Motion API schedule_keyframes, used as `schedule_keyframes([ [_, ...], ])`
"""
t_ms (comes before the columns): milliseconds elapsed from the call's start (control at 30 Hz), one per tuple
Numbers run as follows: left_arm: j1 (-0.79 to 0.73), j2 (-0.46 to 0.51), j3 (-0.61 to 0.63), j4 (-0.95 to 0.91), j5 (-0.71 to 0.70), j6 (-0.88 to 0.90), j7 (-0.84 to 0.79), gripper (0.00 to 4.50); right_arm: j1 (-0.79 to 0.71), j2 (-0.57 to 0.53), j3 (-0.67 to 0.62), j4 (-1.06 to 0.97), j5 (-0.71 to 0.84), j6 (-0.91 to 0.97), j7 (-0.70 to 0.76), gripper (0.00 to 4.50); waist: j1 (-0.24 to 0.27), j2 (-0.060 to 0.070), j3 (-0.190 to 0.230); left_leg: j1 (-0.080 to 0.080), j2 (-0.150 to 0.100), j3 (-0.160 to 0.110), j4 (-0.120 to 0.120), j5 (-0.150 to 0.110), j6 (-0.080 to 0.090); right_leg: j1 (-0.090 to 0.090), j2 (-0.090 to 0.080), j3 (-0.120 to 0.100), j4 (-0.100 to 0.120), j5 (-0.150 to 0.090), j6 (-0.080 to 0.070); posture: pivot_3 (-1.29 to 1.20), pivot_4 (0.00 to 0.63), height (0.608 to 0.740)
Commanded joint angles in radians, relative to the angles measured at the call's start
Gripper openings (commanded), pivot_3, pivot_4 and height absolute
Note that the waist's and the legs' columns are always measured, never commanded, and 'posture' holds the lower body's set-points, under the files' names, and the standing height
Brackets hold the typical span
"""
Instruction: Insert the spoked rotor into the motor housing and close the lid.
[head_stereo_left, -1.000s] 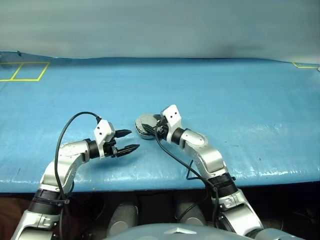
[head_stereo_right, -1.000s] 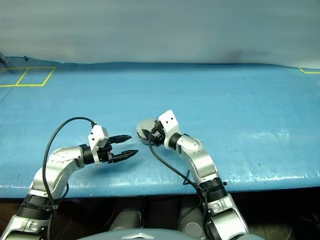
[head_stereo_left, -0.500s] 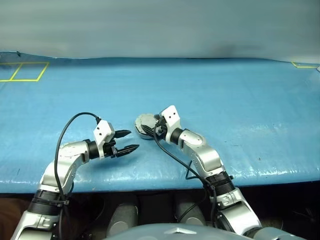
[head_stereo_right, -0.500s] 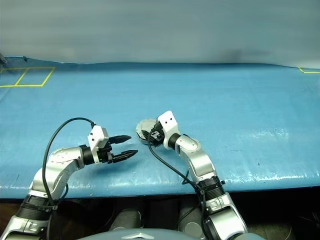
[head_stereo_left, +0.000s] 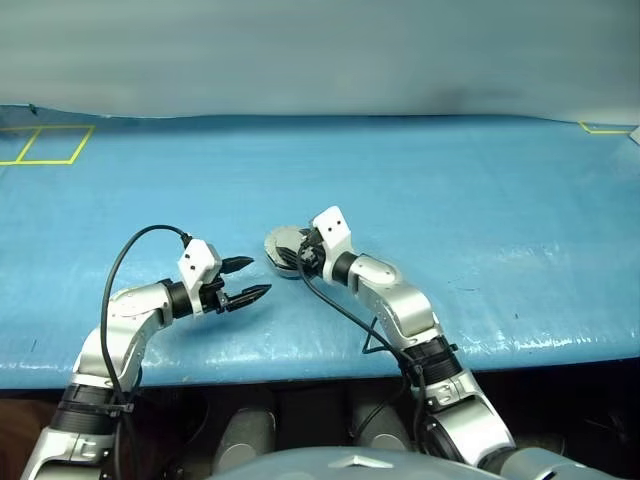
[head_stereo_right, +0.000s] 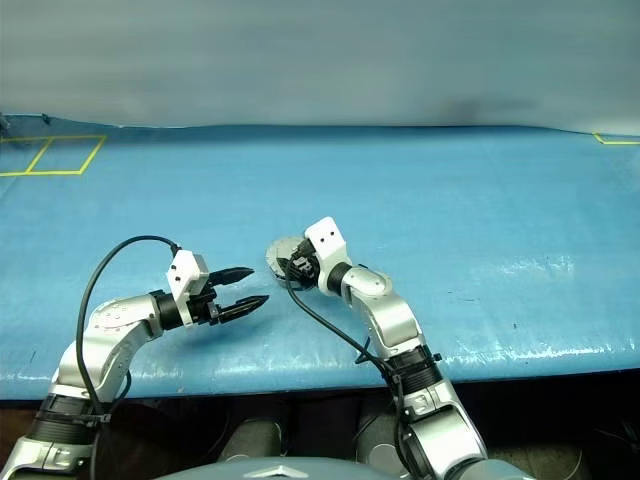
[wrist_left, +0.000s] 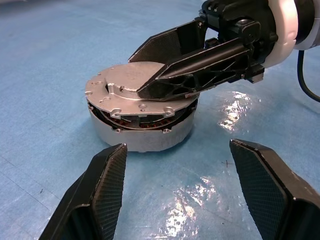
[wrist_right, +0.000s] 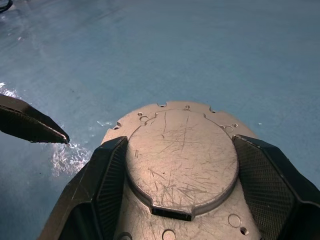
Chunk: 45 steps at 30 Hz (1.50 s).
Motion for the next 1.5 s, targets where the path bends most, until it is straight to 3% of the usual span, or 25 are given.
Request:
schedule_keyframes([
  [33, 0.006, 0.008, 0.019, -0.044, -0.003, -0.016, 0.006, 3.57, -0.040, 0.017, 0.018, -0.005, -0.021, -0.011, -0.020, 3.00, 0.001, 0.000, 0.000, 0.000, 0.000, 0.000, 0.000, 0.000, 0.000, 0.000, 0.000, 0.000, 0.000, 0.000, 0.000, 0.00, 0.150, 0.740],
  [500, 0.016, 0.008, 0.011, -0.054, -0.002, -0.013, 0.012, 3.57, -0.011, -0.063, 0.050, 0.000, -0.056, -0.063, 0.048, 3.00, 0.003, 0.000, 0.000, 0.000, 0.001, -0.001, 0.000, -0.002, -0.003, 0.000, 0.001, 0.000, 0.000, 0.000, 0.000, 0.00, 0.150, 0.740],
  [1067, 0.011, 0.004, 0.011, -0.052, -0.005, -0.008, 0.017, 3.57, -0.007, -0.069, 0.059, 0.105, -0.085, -0.108, 0.058, 3.00, 0.001, 0.000, 0.000, 0.002, 0.002, -0.001, 0.000, -0.002, -0.003, 0.002, 0.003, 0.000, 0.000, -0.001, -0.002, 0.00, 0.150, 0.740],
  [1433, -0.044, -0.078, 0.085, -0.032, -0.059, 0.072, 0.152, 3.57, -0.010, -0.099, 0.085, 0.144, -0.121, -0.130, 0.067, 3.00, 0.004, 0.000, -0.001, 0.003, 0.002, -0.001, 0.001, -0.002, -0.003, 0.003, 0.003, 0.000, 0.000, -0.001, -0.002, 0.00, 0.150, 0.740],
  [1500, -0.058, -0.095, 0.092, -0.025, -0.073, 0.096, 0.173, 3.18, -0.011, -0.097, 0.084, 0.145, -0.124, -0.132, 0.066, 3.00, 0.004, 0.000, -0.001, 0.003, 0.002, -0.001, 0.002, -0.002, -0.003, 0.004, 0.003, 0.000, 0.000, -0.001, -0.001, 0.00, 0.150, 0.740],
])
